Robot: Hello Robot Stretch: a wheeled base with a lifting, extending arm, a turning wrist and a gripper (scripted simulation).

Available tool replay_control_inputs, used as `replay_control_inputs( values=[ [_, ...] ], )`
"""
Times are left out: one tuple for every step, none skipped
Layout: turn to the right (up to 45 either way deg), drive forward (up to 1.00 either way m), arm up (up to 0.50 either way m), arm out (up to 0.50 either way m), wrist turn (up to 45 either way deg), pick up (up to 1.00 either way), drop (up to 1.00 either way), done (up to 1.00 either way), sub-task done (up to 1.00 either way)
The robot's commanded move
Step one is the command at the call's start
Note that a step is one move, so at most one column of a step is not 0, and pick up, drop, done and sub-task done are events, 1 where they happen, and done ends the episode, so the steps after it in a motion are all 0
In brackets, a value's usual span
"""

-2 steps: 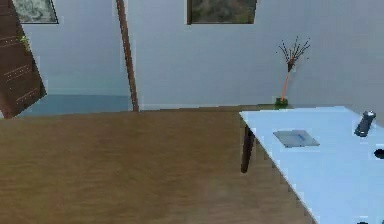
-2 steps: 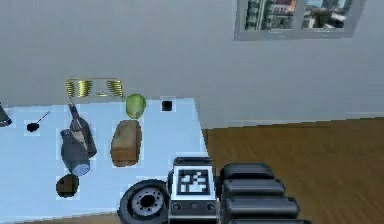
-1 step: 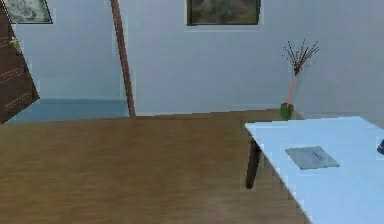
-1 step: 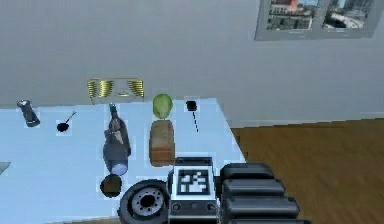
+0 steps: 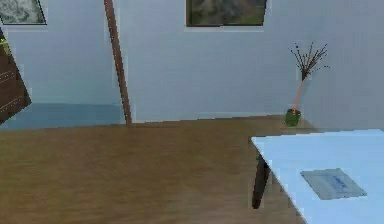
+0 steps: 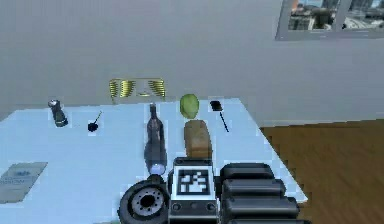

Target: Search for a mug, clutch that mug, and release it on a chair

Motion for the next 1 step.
replay_control_inputs(
  values=[
    [-45.0, 0.00, 0.00, 0.00, 0.0, 0.00, 0.00, 0.00, 0.00]
  ],
)
